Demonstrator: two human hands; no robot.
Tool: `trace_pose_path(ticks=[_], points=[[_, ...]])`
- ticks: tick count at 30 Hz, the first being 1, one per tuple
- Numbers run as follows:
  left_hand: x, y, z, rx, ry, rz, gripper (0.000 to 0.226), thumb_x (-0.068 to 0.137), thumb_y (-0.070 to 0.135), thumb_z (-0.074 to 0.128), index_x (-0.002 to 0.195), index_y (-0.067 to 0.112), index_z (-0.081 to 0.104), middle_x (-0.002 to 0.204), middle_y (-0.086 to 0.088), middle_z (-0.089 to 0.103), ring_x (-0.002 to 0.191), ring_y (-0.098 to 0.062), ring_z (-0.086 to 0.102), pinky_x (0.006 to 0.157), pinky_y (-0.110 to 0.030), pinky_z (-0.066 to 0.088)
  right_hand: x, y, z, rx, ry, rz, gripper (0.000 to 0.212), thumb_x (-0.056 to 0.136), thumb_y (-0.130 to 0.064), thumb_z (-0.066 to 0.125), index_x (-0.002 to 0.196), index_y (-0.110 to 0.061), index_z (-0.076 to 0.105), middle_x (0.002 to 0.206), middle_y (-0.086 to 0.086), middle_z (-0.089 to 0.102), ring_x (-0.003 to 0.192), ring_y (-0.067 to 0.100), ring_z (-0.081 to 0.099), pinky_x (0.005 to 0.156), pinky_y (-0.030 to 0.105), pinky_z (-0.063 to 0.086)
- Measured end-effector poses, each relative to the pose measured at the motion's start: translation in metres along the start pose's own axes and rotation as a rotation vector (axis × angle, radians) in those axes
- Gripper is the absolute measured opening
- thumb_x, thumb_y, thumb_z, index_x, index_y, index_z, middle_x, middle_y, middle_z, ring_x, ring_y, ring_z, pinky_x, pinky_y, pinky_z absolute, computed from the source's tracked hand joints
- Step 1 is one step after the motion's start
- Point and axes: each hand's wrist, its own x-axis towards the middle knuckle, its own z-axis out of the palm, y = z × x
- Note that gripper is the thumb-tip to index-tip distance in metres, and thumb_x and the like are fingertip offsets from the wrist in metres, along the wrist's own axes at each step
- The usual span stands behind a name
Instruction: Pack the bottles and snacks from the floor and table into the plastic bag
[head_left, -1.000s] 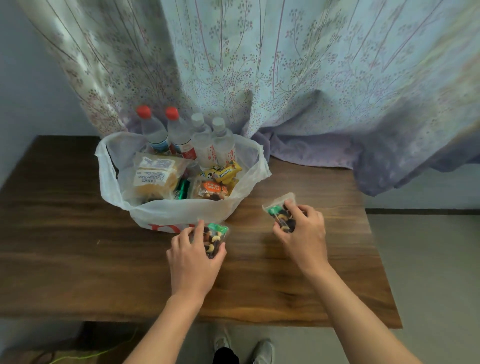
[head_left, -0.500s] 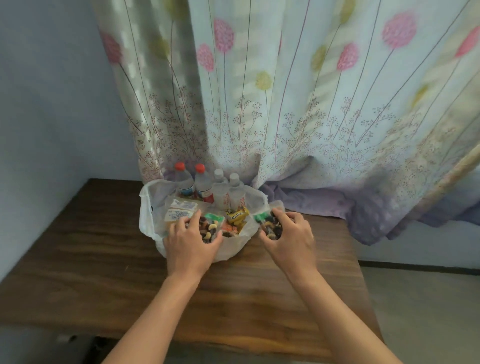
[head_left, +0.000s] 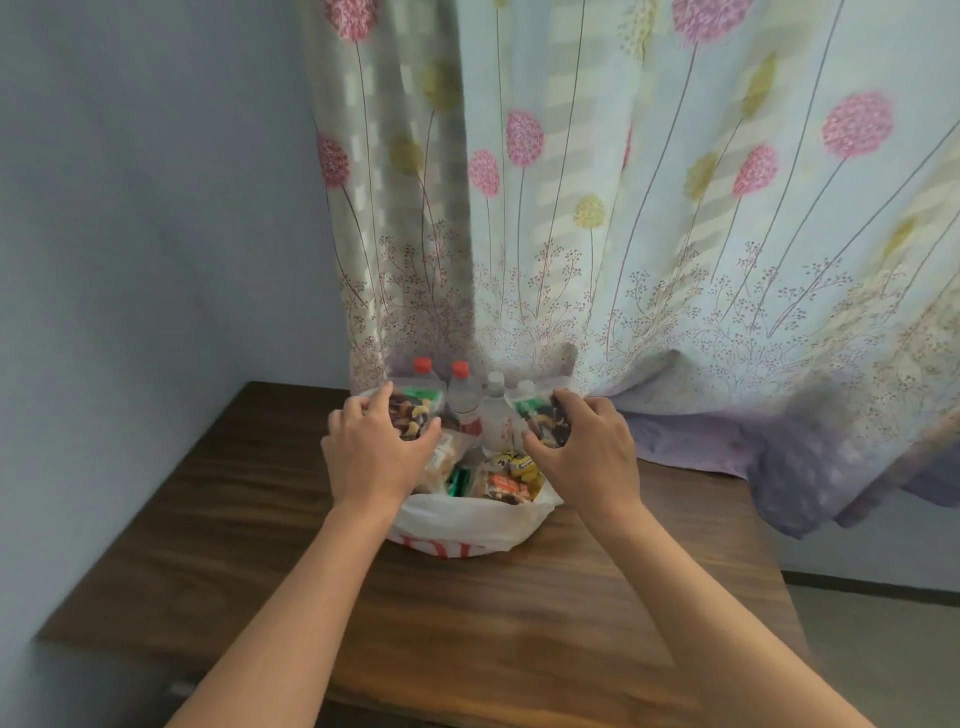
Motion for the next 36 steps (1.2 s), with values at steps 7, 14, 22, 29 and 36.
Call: trace_pose_path(ticks=[7, 14, 22, 29, 36], points=[[0.05, -0.029, 0.02, -0.031, -0.068, 0.022, 0.08, 0.083, 0.072, 0.06, 0.145, 0.022, 0.05, 0.13, -0.009, 0.059, 0.116, -0.028, 0.052, 0.091, -0.044, 0.052, 0.03, -0.027, 0.042, -0.066, -0.015, 0.068, 0.047, 0.08, -0.061, 0.067, 0.111, -0.026, 0.061, 0.099, 0.003, 0.056, 0.095, 0.027, 0.057, 0.077, 0.038, 0.05], [0.098, -0.048, 0.064, -0.046, -0.181, 0.098, 0.083, 0.081, 0.076, 0.058, 0.144, 0.022, 0.051, 0.136, -0.006, 0.058, 0.128, -0.028, 0.049, 0.1, -0.043, 0.049, 0.055, -0.043, 0.097, -0.131, -0.023, 0.183, 0.048, 0.083, -0.058, 0.068, 0.111, -0.021, 0.057, 0.099, 0.0, 0.051, 0.091, 0.021, 0.048, 0.072, 0.032, 0.038], [0.124, -0.058, 0.105, -0.027, -0.295, 0.167, 0.082, 0.083, 0.074, 0.059, 0.145, 0.021, 0.049, 0.131, -0.008, 0.059, 0.125, -0.028, 0.049, 0.096, -0.04, 0.047, 0.063, -0.042, 0.15, -0.18, -0.04, 0.309, 0.052, 0.081, -0.061, 0.065, 0.113, -0.022, 0.054, 0.101, 0.003, 0.055, 0.095, 0.028, 0.056, 0.078, 0.043, 0.054], [0.133, -0.066, 0.136, -0.057, -0.321, 0.178, 0.089, 0.082, 0.072, 0.062, 0.151, 0.019, 0.039, 0.137, -0.009, 0.057, 0.129, -0.03, 0.049, 0.099, -0.043, 0.048, 0.066, -0.031, 0.175, -0.184, -0.024, 0.344, 0.06, 0.081, -0.057, 0.068, 0.128, -0.024, 0.05, 0.112, 0.004, 0.057, 0.105, 0.028, 0.056, 0.082, 0.042, 0.055], [0.137, -0.075, 0.162, 0.044, -0.373, 0.161, 0.109, 0.079, 0.087, 0.044, 0.162, 0.025, 0.01, 0.163, -0.01, 0.032, 0.149, -0.034, 0.029, 0.115, -0.054, 0.033, 0.073, -0.015, 0.197, -0.305, -0.13, 0.336, 0.093, 0.078, -0.077, 0.06, 0.151, -0.024, 0.038, 0.155, 0.015, 0.04, 0.146, 0.035, 0.035, 0.117, 0.05, 0.036]])
